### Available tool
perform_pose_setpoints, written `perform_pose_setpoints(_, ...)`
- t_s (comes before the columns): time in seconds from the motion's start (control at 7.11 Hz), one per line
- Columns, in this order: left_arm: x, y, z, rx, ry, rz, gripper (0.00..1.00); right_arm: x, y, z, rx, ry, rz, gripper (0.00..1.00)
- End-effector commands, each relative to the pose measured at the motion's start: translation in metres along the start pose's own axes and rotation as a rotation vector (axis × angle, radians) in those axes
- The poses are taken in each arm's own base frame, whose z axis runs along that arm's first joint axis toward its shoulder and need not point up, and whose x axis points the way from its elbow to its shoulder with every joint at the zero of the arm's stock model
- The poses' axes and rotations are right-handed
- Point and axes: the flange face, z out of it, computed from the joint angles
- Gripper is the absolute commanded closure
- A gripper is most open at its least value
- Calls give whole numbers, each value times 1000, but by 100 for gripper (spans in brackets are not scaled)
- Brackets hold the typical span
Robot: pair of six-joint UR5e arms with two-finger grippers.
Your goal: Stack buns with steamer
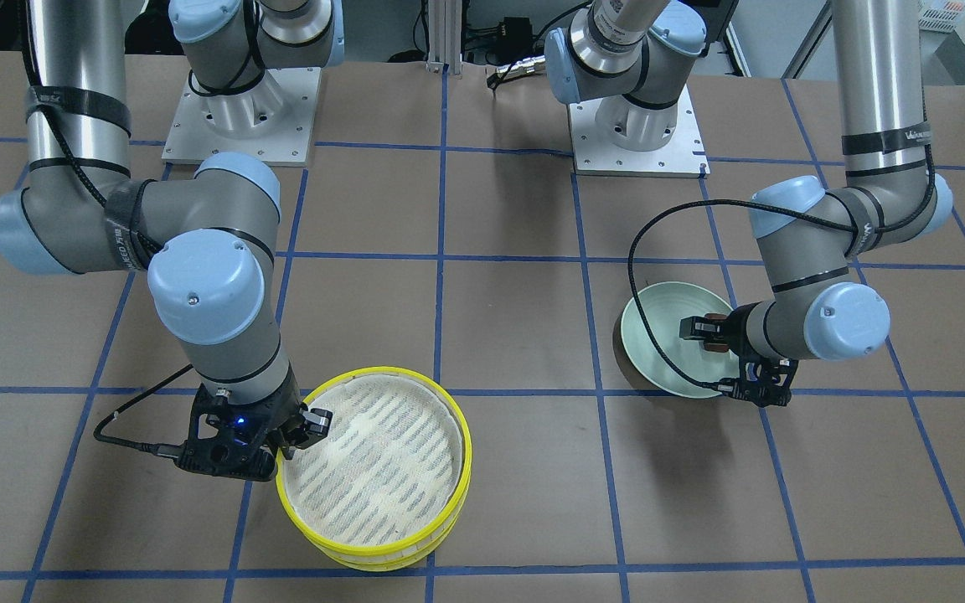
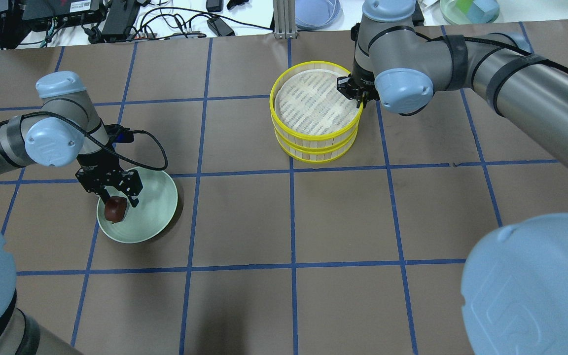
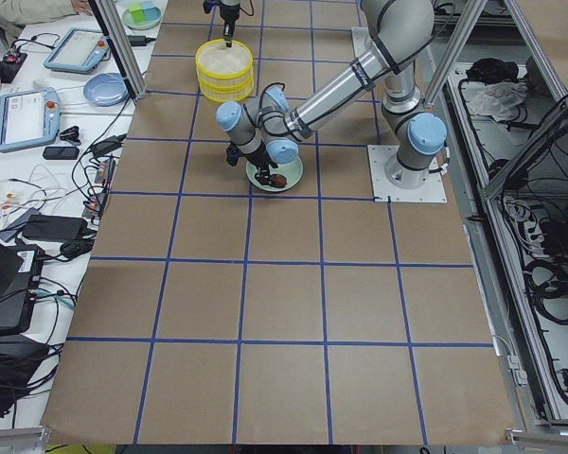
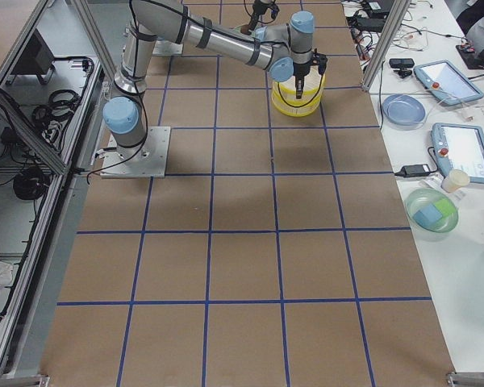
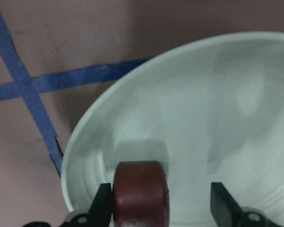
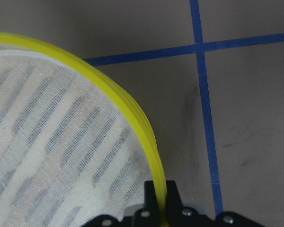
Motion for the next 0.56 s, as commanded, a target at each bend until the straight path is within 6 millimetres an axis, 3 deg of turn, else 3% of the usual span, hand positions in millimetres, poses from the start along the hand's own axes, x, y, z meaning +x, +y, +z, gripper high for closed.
perform_pose_setpoints(0.0, -1, -1, -2, 3, -3, 6, 100, 0, 0, 3, -2, 2, 1, 100)
perform_pose_setpoints(0.14, -2, -4, -6, 15, 0, -2, 100, 0, 0, 4, -3, 4, -1, 100)
perform_pose_setpoints(0.42, -4, -14, -37, 100, 16, -27, 100, 1, 3, 9, -15, 7, 0, 100)
